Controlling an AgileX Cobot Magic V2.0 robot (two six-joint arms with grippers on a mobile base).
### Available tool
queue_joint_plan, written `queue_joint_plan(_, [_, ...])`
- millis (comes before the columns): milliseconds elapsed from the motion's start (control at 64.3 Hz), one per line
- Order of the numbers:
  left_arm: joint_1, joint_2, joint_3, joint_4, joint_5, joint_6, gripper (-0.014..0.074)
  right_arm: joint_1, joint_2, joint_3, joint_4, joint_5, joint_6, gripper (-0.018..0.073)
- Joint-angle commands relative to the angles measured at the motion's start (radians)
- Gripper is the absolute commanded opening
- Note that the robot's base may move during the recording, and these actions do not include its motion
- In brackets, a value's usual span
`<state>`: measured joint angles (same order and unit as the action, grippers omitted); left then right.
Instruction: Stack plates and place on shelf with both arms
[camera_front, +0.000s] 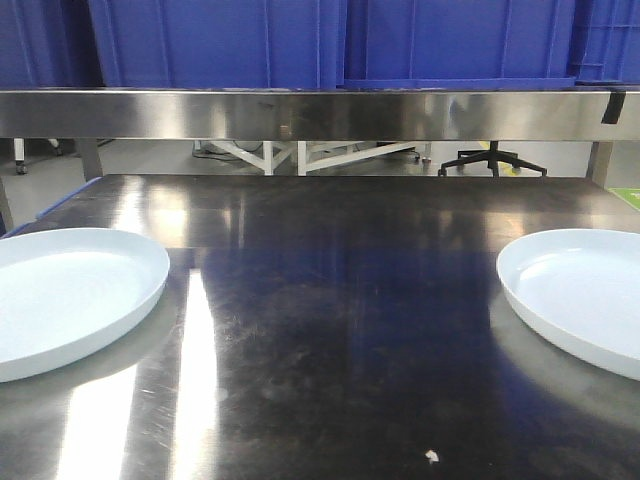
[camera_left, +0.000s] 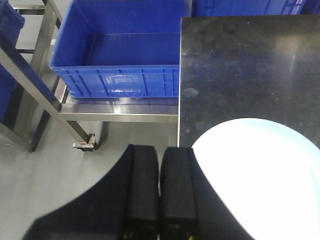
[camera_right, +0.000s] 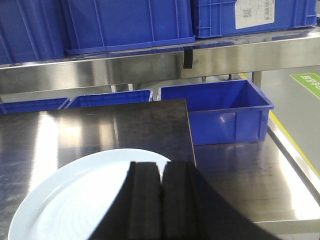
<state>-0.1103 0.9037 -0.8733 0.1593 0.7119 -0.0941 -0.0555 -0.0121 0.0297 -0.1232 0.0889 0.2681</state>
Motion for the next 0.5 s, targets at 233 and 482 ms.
queue_joint_plan(233, [-0.006,-0.006,-0.034,-0.009,-0.074,-0.004,0.0083,-0.009,-0.013,-0.001,-0.008,-0.115,-0.006,0.0027])
queue_joint_plan(482, [-0.006,-0.006,-0.034,-0.024,-0.074,-0.004,0.0083,-0.008,-0.007,-0.057,-0.008,-0.199,0.016,0.0027])
